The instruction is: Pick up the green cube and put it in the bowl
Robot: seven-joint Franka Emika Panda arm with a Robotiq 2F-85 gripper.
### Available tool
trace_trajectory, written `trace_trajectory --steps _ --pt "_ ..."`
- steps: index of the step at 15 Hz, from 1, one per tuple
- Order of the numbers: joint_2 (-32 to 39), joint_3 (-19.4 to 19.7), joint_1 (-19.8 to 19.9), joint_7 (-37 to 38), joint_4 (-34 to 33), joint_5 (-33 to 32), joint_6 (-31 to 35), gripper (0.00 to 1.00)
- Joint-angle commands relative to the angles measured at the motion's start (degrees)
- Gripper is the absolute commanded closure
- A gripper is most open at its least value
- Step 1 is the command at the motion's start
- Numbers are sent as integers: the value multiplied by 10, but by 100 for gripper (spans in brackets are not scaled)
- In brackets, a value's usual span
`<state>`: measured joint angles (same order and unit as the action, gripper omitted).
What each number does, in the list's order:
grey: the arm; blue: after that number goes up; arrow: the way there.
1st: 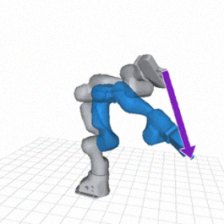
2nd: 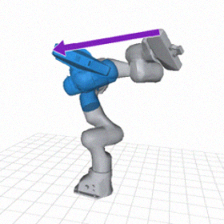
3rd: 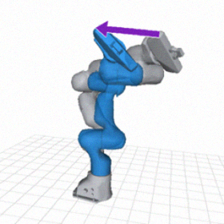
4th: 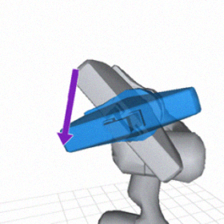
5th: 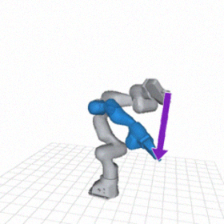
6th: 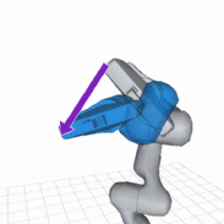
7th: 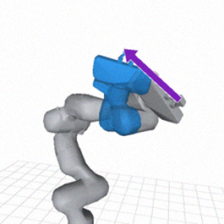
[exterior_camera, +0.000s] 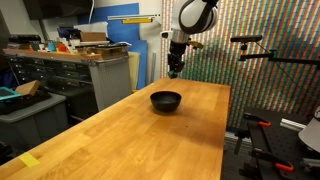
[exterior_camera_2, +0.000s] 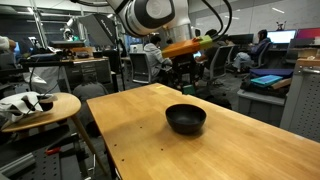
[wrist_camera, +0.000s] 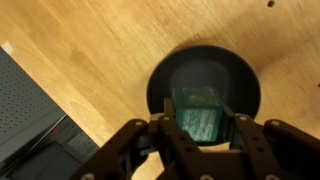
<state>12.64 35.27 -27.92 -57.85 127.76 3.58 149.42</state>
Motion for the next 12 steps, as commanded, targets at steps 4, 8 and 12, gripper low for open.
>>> trace_trajectory --steps 4,8,12 --pt "1 -260 223 30 -1 28 -11 82" --pt "34 -327 293 21 1 53 29 82" --pt "75 -363 347 23 -7 68 76 82"
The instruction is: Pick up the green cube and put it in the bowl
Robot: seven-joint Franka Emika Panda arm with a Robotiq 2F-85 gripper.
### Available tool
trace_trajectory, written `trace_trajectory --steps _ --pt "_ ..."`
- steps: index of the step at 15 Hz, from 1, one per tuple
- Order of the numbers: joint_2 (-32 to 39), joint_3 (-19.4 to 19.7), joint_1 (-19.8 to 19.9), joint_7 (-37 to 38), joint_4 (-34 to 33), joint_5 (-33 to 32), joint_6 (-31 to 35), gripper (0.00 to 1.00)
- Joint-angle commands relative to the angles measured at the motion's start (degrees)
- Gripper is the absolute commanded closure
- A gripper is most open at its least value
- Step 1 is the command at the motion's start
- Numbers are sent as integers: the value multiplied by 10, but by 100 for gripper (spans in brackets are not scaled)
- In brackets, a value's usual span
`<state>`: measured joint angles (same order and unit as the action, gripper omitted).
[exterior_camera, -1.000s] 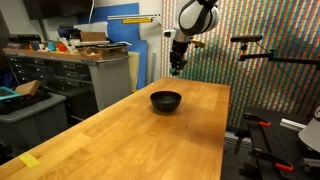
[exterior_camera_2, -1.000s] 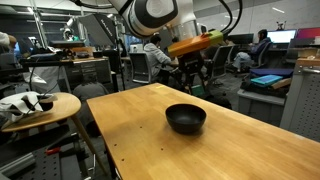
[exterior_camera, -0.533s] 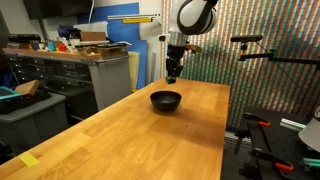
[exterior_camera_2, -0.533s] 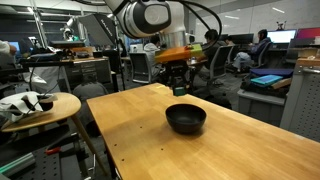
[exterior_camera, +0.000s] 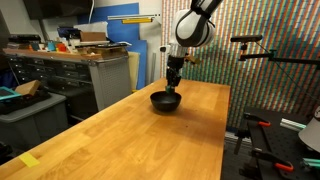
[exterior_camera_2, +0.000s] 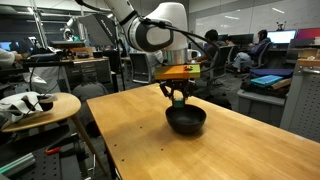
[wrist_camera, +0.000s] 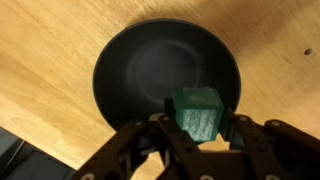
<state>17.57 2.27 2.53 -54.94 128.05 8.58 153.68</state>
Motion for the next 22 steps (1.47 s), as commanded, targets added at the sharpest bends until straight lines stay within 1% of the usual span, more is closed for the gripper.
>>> trace_trajectory --steps 1,5,9,10,11,12,13,15,16,20,21,22 --pt "35 -41 54 -5 -12 19 43 82" --pt "62 -73 94 3 -18 28 67 82" --pt "73 -94 118 10 -25 28 72 82" --pt "72 -99 123 10 -26 29 71 51" --pt "71 -101 126 13 -28 28 71 31" --pt "68 -102 129 16 -29 29 68 25" --pt "65 -103 131 18 -31 28 66 16" --pt "60 -104 134 24 -35 28 63 2" --pt "58 -105 134 28 -37 29 61 0" --pt "28 -92 129 49 -38 17 42 0" --pt "14 -76 118 70 -38 2 26 0" --pt "4 -68 114 82 -38 -6 17 0"
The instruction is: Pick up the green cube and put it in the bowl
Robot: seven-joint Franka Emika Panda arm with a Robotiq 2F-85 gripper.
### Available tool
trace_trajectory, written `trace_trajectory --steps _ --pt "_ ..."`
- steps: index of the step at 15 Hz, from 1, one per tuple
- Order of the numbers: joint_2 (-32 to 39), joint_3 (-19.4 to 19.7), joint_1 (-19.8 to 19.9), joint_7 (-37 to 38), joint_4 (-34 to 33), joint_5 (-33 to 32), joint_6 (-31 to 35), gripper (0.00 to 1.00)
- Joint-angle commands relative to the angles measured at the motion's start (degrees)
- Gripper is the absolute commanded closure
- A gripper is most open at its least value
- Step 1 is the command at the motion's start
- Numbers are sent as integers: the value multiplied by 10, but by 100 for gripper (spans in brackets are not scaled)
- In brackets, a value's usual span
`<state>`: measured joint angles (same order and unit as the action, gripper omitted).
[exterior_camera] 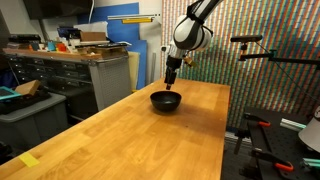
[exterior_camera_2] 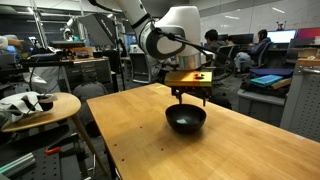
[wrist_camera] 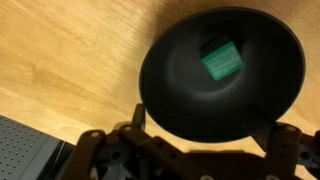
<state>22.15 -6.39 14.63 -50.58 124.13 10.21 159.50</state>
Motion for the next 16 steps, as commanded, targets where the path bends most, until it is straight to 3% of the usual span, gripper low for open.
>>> trace_trajectory --steps 1,5,8,9,11,16 --pt "-55 28 -12 54 2 -32 -54 0" --pt "-105 70 -38 142 -1 -88 -114 0" --pt "-141 92 -53 246 -13 -124 -223 0" --pt "-112 82 -43 189 -8 -106 -167 0" --pt "-131 89 -49 220 -10 -111 -203 0" --pt "-135 90 -50 230 -9 -111 -210 0"
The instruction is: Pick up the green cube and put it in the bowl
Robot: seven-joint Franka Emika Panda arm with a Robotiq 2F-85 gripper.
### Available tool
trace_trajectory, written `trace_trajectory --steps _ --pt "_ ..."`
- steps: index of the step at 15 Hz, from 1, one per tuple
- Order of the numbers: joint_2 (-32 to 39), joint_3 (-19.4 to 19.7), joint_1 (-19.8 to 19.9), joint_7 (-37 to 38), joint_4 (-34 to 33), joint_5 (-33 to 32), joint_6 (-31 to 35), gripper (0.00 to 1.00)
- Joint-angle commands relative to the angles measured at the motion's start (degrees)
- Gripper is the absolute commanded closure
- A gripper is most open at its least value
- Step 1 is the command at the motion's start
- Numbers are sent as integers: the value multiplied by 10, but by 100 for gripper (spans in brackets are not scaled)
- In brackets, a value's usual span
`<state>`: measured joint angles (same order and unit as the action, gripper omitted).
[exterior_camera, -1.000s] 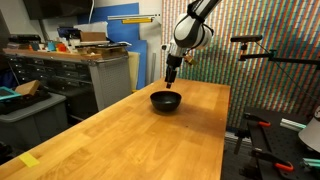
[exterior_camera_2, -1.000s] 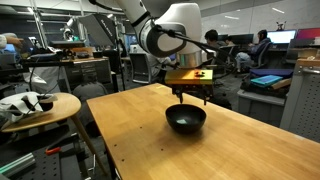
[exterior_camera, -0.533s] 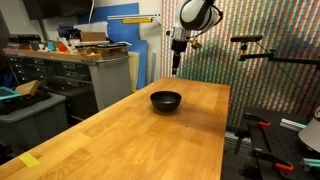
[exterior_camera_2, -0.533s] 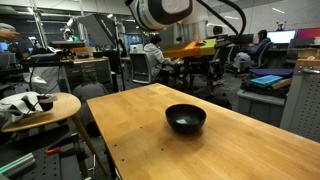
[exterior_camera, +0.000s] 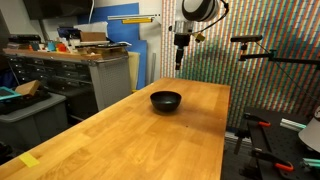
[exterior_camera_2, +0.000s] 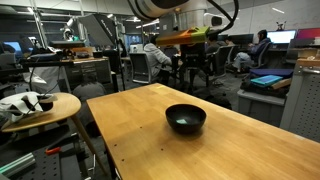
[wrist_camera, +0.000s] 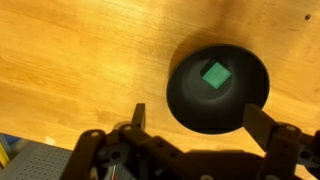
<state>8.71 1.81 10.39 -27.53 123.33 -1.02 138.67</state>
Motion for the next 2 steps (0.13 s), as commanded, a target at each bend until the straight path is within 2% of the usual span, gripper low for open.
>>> trace_trajectory --steps 1,2 --pt "0 8 -8 0 -1 1 -2 0" --pt "0 8 -8 0 -1 1 -2 0"
